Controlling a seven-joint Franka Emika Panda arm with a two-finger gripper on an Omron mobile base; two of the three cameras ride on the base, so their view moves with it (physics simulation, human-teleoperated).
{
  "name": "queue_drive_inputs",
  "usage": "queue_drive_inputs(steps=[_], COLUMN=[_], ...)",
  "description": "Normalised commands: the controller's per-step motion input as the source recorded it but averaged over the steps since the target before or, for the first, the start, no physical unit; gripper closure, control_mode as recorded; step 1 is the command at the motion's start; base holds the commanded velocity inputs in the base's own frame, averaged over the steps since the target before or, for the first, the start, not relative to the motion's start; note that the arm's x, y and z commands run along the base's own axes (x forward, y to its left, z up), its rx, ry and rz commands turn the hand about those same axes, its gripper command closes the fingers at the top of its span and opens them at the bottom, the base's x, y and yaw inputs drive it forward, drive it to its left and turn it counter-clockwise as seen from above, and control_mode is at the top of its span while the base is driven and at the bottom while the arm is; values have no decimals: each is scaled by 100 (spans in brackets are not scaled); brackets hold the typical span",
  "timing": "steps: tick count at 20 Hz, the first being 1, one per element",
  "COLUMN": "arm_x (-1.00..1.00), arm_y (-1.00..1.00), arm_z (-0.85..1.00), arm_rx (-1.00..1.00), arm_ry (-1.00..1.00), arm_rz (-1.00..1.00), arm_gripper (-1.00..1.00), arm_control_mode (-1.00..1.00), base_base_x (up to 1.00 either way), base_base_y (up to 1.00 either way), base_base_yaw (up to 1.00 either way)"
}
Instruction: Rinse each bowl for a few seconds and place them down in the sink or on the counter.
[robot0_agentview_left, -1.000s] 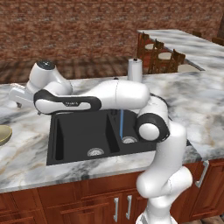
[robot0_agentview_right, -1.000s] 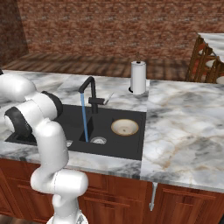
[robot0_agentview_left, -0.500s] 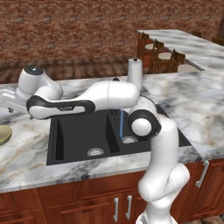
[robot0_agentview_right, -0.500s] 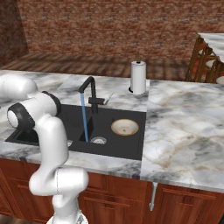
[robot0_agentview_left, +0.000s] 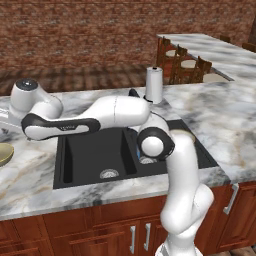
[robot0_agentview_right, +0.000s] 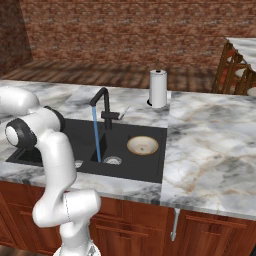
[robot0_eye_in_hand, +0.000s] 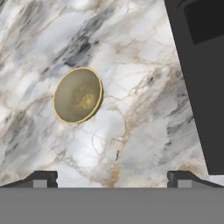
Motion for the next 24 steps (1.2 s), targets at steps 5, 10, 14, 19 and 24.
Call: queue_drive_inputs(steps=[5,10,14,19,24], arm_x=[0,5,8,9,14], arm_y=[1,0,0,0,0], arm_z=[-18,-20,-20,-14,-7], arm_rx=[0,0,0,0,0], arm_ry=[0,0,0,0,0], arm_rz=[2,1,0,0,0], arm_gripper=[-100,-100,-100,-100,-100], arm_control_mode=[-100,-100,-100,-100,-100], base_base_x=[0,0,0,0,0], base_base_y=[0,0,0,0,0], base_base_yaw=[0,0,0,0,0])
